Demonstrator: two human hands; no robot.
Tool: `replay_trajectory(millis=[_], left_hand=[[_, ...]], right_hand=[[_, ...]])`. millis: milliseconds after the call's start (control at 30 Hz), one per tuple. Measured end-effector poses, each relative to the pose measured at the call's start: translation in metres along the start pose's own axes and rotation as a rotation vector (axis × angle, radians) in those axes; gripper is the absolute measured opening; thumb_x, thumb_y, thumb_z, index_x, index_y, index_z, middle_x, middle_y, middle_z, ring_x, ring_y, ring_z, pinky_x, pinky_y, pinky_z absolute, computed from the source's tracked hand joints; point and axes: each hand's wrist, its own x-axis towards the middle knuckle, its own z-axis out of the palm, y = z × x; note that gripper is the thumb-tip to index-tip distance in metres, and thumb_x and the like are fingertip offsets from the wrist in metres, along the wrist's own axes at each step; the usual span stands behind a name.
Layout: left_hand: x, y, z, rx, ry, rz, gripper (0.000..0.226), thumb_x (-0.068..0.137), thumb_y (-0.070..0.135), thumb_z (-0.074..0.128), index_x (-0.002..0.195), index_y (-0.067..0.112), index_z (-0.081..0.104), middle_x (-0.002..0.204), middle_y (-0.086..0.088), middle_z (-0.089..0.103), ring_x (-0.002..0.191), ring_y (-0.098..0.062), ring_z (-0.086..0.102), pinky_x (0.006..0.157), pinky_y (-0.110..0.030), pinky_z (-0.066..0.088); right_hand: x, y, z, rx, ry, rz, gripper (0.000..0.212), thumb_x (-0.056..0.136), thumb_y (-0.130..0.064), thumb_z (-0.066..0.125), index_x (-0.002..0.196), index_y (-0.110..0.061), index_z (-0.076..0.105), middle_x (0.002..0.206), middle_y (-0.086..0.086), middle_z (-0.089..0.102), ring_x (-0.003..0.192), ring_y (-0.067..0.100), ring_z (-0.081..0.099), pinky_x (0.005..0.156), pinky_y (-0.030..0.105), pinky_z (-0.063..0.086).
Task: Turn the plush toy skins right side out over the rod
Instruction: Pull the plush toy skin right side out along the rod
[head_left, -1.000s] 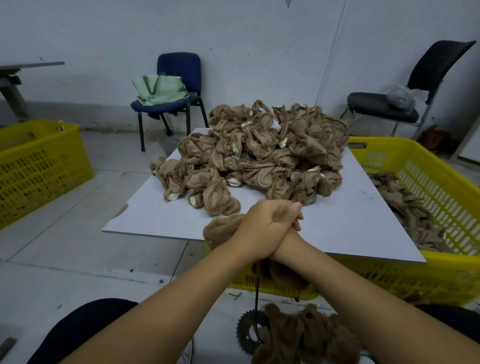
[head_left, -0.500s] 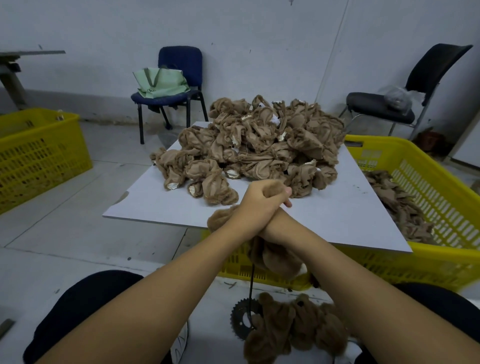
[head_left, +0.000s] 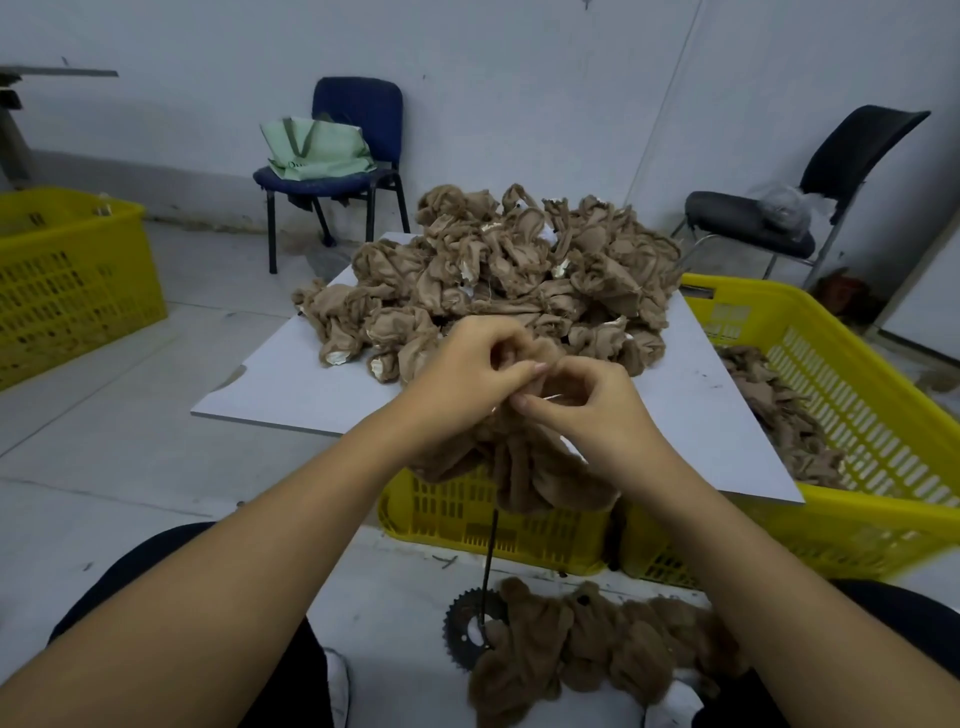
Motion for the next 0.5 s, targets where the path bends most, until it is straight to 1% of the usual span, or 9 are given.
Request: replay_trajectory(millis=[67,100,167,200,267,300,367,433,500], left_hand=[[-0.002,0.004,-0.003,-0.034,0.046,0.02,0.012,0.088,0.007,0.073,0.079,0.003,0.066,0.07,-0.012,0.059,0.064,-0.01,0.052,0.06,-0.025,0.042],[-0.003,0.005,-0.006,-0.053,0.053,0.017,0.011,0.089,0.007,0.072,0.081,0.002,0.066,0.073,-0.015,0.061,0.066,-0.016,0.056,0.06,-0.029,0.044],[-0.005,0.007,-0.014,-0.07,0.002,-0.003,0.009,0.09,0.008,0.071,0.084,0.002,0.067,0.075,-0.015,0.063,0.068,-0.024,0.061,0.06,-0.035,0.049],[-0.006,0.007,-0.017,-0.063,-0.038,-0.011,0.009,0.09,0.008,0.071,0.084,0.003,0.067,0.073,-0.011,0.064,0.066,-0.021,0.062,0.059,-0.034,0.05],[-0.008,0.004,-0.022,-0.027,-0.118,-0.037,0.01,0.089,0.008,0.071,0.081,0.006,0.066,0.07,-0.002,0.063,0.063,-0.011,0.06,0.059,-0.033,0.05],[-0.008,0.002,-0.022,0.012,-0.162,-0.062,0.012,0.09,0.01,0.071,0.079,0.007,0.066,0.07,-0.002,0.062,0.065,-0.012,0.059,0.062,-0.037,0.05],[-0.01,-0.002,-0.018,0.124,-0.259,-0.116,0.012,0.091,0.012,0.069,0.079,0.009,0.066,0.074,-0.006,0.064,0.07,-0.02,0.061,0.069,-0.048,0.054],[-0.013,-0.006,-0.011,0.202,-0.33,-0.167,0.019,0.094,0.01,0.063,0.077,0.018,0.063,0.072,-0.007,0.068,0.07,-0.023,0.066,0.071,-0.051,0.055],[-0.015,-0.008,-0.006,0.238,-0.319,-0.19,0.031,0.095,0.01,0.059,0.071,0.029,0.055,0.067,-0.004,0.068,0.066,-0.022,0.067,0.069,-0.051,0.056]], right_hand=[[0.0,-0.001,-0.001,0.03,0.041,-0.098,0.017,0.084,-0.018,0.079,0.1,-0.015,0.073,0.092,-0.001,0.075,0.088,0.012,0.073,0.074,0.026,0.059],[0.0,-0.003,0.001,0.029,0.058,-0.139,0.016,0.085,-0.018,0.079,0.099,-0.014,0.073,0.092,0.0,0.075,0.088,0.013,0.073,0.074,0.028,0.059],[-0.001,-0.006,0.004,0.023,0.069,-0.176,0.012,0.086,-0.021,0.078,0.095,-0.013,0.074,0.089,0.002,0.075,0.086,0.016,0.073,0.073,0.035,0.061],[-0.001,-0.006,0.005,0.004,0.064,-0.18,0.01,0.087,-0.022,0.077,0.093,-0.014,0.075,0.086,0.002,0.075,0.084,0.017,0.073,0.072,0.039,0.061],[-0.001,-0.006,0.007,-0.049,0.042,-0.162,0.006,0.087,-0.022,0.076,0.089,-0.016,0.076,0.082,0.001,0.075,0.081,0.017,0.073,0.072,0.045,0.06],[0.0,-0.003,0.008,-0.077,0.027,-0.135,0.005,0.086,-0.021,0.076,0.088,-0.016,0.077,0.081,0.0,0.076,0.081,0.016,0.073,0.073,0.046,0.06],[0.001,0.003,0.011,-0.146,-0.006,-0.052,0.003,0.084,-0.019,0.078,0.086,-0.017,0.078,0.08,-0.004,0.076,0.08,0.01,0.073,0.075,0.045,0.06],[0.002,0.008,0.012,-0.2,-0.03,0.009,0.003,0.082,-0.017,0.08,0.085,-0.016,0.078,0.079,-0.004,0.076,0.078,0.007,0.072,0.076,0.044,0.06],[0.004,0.01,0.012,-0.191,-0.02,0.03,0.003,0.082,-0.013,0.079,0.085,-0.013,0.079,0.079,-0.002,0.076,0.078,0.009,0.073,0.078,0.044,0.06]])
